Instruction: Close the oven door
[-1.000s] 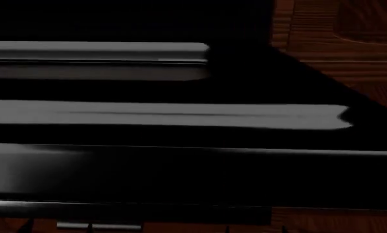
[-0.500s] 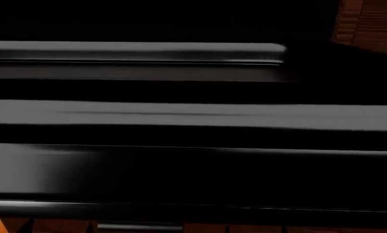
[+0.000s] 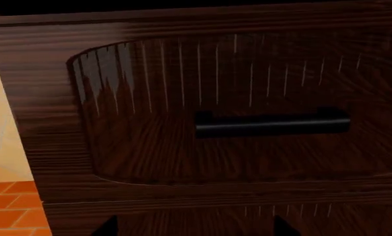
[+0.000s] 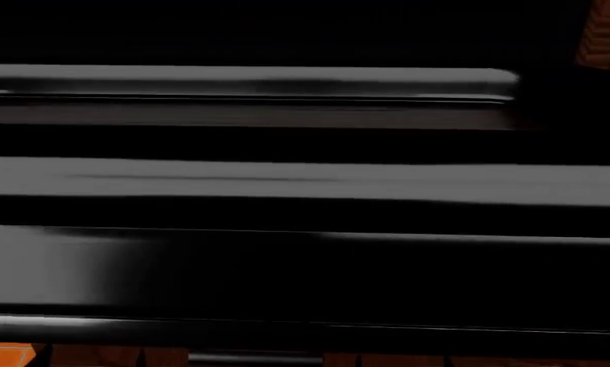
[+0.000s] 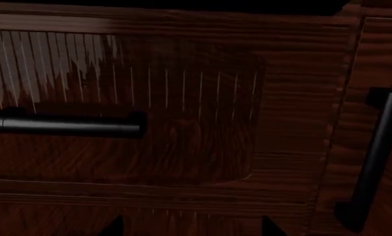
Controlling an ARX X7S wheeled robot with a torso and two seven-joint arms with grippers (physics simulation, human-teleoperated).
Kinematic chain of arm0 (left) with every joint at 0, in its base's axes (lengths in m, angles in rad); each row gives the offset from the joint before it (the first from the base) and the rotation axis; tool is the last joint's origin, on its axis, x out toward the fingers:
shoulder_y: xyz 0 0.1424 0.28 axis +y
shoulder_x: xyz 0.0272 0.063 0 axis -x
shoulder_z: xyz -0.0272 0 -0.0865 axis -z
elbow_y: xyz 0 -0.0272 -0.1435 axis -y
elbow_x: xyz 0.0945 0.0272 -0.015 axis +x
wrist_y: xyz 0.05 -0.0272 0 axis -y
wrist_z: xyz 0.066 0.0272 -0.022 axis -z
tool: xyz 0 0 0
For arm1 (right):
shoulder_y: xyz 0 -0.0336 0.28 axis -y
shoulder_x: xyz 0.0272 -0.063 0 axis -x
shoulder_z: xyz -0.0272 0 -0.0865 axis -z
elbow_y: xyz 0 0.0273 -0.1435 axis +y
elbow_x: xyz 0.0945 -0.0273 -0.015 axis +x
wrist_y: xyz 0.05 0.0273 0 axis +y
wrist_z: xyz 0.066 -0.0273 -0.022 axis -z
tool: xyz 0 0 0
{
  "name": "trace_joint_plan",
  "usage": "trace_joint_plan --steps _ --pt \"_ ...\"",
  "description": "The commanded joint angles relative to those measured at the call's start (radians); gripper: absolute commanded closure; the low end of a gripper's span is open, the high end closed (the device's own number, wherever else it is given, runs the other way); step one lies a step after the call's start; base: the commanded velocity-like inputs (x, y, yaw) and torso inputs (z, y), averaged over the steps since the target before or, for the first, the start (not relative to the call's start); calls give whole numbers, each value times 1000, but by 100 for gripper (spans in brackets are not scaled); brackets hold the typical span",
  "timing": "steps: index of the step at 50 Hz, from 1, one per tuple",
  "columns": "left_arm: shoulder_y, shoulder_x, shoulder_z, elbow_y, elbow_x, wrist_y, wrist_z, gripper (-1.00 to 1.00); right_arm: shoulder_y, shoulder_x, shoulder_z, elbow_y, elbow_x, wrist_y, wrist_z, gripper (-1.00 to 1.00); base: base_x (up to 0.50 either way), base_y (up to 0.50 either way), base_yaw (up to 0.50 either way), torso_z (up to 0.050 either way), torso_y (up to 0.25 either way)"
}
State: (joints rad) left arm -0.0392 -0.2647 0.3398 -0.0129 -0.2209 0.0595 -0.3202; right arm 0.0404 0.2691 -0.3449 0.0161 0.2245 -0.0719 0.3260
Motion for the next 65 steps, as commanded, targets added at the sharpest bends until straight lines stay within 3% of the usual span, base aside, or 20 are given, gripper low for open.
trace_joint_plan --steps 1,27,42,45,52,57,63,65 --pt "-2 -3 5 4 -5 -10 -3 -100 4 0 2 6 14 5 3 -100 0 0 0 0 0" --pt "-3 -8 13 6 -10 -6 -12 -100 2 8 -5 3 19 -13 6 -100 312 0 0 0 0" --pt "-13 -25 3 36 -91 -60 20 -100 1 12 -10 -19 16 -13 16 -100 0 0 0 0 0" --pt "-13 -29 8 65 -58 -83 -16 -100 10 15 -15 -40 10 -1 19 -100 0 0 0 0 0" --pt "-11 -62 1 196 -67 -168 -48 -100 -18 62 42 -261 88 171 91 -100 0 0 0 0 0" --pt "-62 -96 -93 371 -202 -360 -118 -100 60 116 62 -442 117 351 129 -100 0 0 0 0 0" --pt "-131 -148 -166 471 -294 -474 -144 -100 153 154 121 -612 231 540 172 -100 0 0 0 0 0" --pt "-164 -171 -209 530 -393 -554 -156 -100 182 161 129 -646 264 583 177 -100 0 0 0 0 0"
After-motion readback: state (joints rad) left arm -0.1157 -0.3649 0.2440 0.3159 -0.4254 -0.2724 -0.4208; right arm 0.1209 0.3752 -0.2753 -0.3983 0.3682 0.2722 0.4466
